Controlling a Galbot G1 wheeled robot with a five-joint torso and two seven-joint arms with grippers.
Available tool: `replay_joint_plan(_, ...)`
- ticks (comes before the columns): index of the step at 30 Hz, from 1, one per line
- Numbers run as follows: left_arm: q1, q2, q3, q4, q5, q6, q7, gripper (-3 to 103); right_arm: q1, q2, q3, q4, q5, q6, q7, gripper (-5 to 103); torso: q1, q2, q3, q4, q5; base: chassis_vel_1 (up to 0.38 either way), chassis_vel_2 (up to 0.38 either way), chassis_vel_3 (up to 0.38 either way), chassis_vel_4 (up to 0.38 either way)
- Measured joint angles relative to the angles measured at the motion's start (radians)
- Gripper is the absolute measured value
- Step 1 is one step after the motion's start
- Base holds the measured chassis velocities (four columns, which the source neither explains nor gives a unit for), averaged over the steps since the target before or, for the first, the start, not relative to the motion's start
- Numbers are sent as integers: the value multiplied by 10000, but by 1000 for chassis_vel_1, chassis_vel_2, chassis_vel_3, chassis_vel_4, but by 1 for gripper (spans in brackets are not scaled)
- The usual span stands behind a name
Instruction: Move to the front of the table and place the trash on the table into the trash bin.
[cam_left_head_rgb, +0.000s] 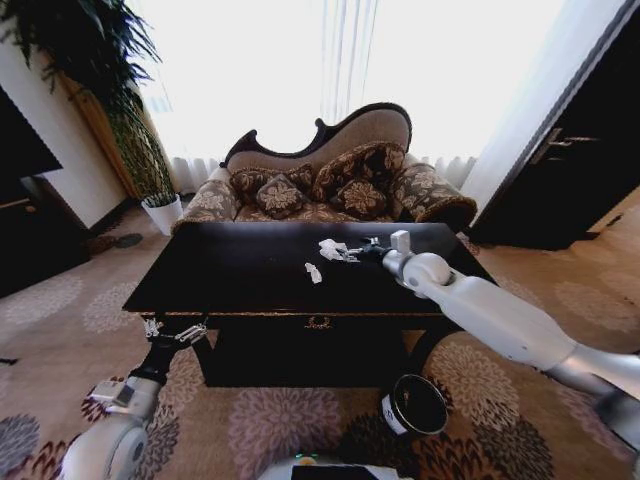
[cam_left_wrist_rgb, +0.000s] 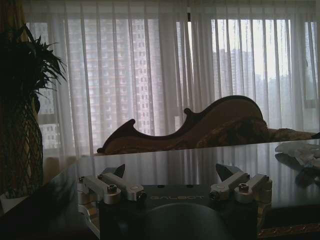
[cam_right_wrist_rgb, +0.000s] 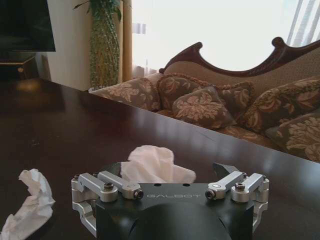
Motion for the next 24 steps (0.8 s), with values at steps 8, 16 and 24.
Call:
replay_joint_plan(8, 0, 0, 0, 0, 0, 0, 0, 100, 395, 534, -569, -421, -59, -26, 32, 100, 0, 0, 0, 2, -1, 0, 0, 0, 0)
replay_joint_plan(16, 0, 0, 0, 0, 0, 0, 0, 100, 457, 1038, -738, -1079, -349, 26, -27, 100, 0, 0, 0, 0, -1, 0, 0, 0, 0)
replay_joint_plan(24, 0, 0, 0, 0, 0, 0, 0, 100, 441, 1317, -792, -1428, -525, 104, -68, 100, 0, 0, 0, 0, 0, 0, 0, 0, 0)
